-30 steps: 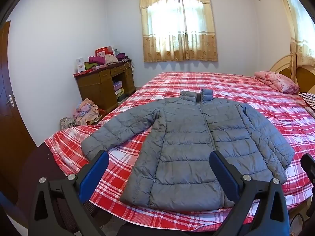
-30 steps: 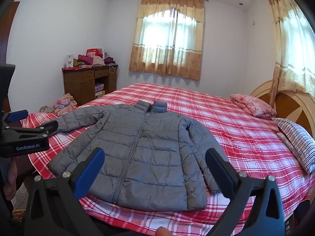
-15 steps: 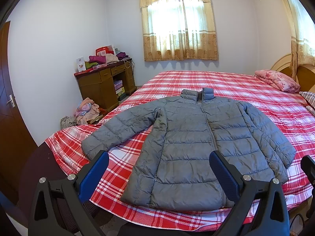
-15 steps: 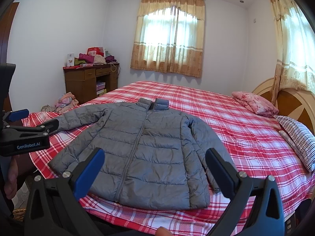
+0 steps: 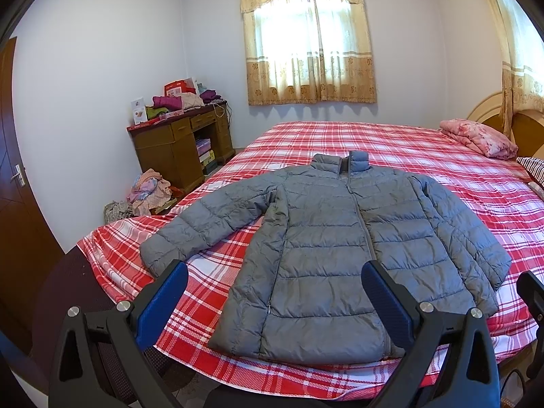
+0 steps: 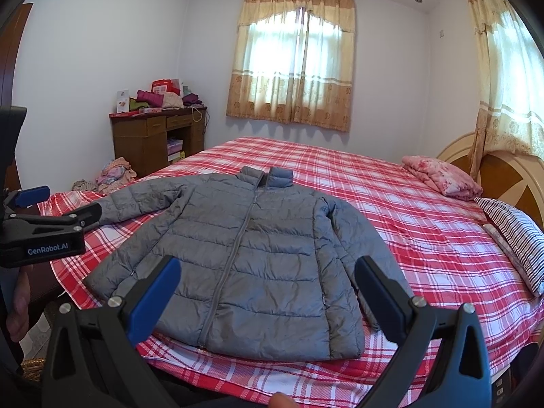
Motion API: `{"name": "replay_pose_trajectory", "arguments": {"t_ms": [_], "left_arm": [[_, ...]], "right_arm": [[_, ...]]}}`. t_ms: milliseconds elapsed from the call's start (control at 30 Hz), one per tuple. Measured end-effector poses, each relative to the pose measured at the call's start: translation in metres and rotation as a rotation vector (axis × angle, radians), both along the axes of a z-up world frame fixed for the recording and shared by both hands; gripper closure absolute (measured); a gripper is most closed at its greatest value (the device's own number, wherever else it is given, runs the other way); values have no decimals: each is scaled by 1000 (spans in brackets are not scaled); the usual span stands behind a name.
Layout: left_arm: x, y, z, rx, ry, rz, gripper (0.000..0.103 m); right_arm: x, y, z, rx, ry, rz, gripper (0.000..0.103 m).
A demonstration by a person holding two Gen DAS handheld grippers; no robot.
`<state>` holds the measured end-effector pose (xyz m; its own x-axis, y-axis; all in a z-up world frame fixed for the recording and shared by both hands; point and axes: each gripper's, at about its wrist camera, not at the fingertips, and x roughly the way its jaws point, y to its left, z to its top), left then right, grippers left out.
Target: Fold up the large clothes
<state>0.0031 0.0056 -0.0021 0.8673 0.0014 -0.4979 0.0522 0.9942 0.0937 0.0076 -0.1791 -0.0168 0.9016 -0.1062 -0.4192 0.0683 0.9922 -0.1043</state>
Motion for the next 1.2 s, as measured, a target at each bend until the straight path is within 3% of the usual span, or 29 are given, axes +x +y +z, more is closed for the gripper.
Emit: {"name": "replay_pose_trajectory", "arguments": {"t_ms": [1200], "left_arm": [[0, 1, 0, -1, 1, 0, 1]], "right_arm": [[1, 0, -3, 4, 8, 2, 0]]}}
